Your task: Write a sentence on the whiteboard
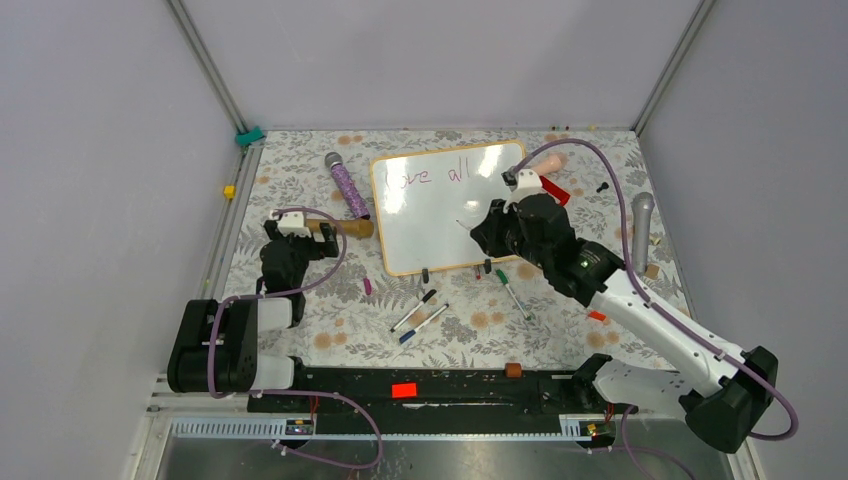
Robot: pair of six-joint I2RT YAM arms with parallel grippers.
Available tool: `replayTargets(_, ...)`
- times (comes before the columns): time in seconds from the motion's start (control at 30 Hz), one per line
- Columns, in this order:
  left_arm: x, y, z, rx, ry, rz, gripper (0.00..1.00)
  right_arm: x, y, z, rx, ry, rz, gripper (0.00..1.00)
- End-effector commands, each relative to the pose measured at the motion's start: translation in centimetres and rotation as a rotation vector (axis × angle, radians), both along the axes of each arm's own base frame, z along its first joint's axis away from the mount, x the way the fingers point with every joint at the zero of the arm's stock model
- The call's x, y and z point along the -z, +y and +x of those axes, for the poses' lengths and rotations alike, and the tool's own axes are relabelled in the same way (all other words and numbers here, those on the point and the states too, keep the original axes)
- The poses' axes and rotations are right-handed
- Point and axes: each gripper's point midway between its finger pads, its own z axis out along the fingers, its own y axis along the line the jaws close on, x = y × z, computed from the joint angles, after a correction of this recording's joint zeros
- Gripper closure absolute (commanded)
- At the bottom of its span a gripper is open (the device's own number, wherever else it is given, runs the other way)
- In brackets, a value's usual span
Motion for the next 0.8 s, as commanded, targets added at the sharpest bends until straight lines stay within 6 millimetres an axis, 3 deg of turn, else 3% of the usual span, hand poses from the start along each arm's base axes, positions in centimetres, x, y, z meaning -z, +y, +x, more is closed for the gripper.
replayTargets(0.0,-2.2,-1.0,0.4,0.062,-0.084,0.021,0.01,-1.7,1.9,0.3,-0.049,0.012,0.028,1.0)
replayTargets(0.2,-2.1,-1.0,0.4,0.062,-0.084,0.021,0.01,-2.1,2.5,1.9,0.024,0.008,0.037,1.0)
replayTargets(0.47,-2.2,-1.0,0.4,0.062,-0.084,0.021,0.01,-4.5,5.5,1.9,0.03,-0.045,0.107,1.0)
replayTargets(0.6,-2.2,-1.0,0.4,0.062,-0.085,0.021,0.01,-4.9,5.6,2.6,0.073,-0.082,0.003,1.0)
replayTargets(0.77,-2.2,-1.0,0.4,0.062,-0.085,0.021,0.01,-7.0,5.2,4.2,0.14,-0.171,-0.037,1.0)
